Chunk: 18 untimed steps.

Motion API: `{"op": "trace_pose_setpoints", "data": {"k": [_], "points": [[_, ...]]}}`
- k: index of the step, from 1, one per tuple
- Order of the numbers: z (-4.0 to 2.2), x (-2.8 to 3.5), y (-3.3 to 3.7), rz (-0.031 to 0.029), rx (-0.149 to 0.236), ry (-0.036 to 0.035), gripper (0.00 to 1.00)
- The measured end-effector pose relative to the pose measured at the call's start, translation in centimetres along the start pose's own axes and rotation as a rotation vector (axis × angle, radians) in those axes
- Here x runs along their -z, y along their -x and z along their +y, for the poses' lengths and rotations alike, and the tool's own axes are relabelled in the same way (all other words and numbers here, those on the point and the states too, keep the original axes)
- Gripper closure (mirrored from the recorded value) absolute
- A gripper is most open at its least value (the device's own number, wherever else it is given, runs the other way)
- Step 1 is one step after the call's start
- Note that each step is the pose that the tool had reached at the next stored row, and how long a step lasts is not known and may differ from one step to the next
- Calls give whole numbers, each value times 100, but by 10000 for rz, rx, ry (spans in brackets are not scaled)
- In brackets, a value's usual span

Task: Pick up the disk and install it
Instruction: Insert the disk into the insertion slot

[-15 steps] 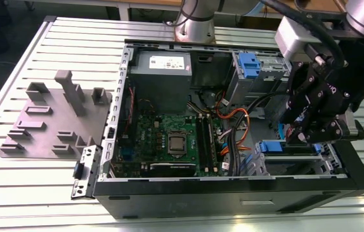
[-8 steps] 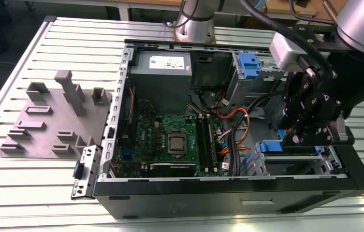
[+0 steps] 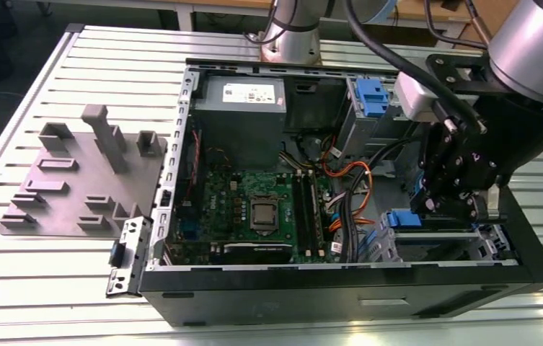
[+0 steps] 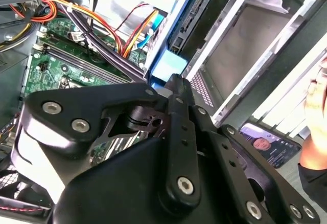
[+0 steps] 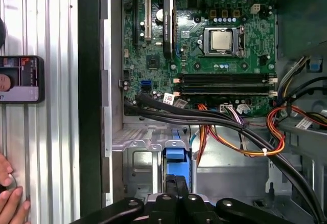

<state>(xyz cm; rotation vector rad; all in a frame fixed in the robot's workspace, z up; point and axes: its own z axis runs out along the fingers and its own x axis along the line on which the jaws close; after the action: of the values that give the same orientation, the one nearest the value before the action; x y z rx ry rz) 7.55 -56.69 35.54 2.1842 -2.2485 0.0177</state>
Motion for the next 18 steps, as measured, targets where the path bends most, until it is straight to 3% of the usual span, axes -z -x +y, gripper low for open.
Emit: {"op": "trace_pose_setpoints", "data": {"k": [12,18], "points": [[0,-28,1,-3,-1,-2,89],[0,-105,1,-1,-1,-3,89]]}}
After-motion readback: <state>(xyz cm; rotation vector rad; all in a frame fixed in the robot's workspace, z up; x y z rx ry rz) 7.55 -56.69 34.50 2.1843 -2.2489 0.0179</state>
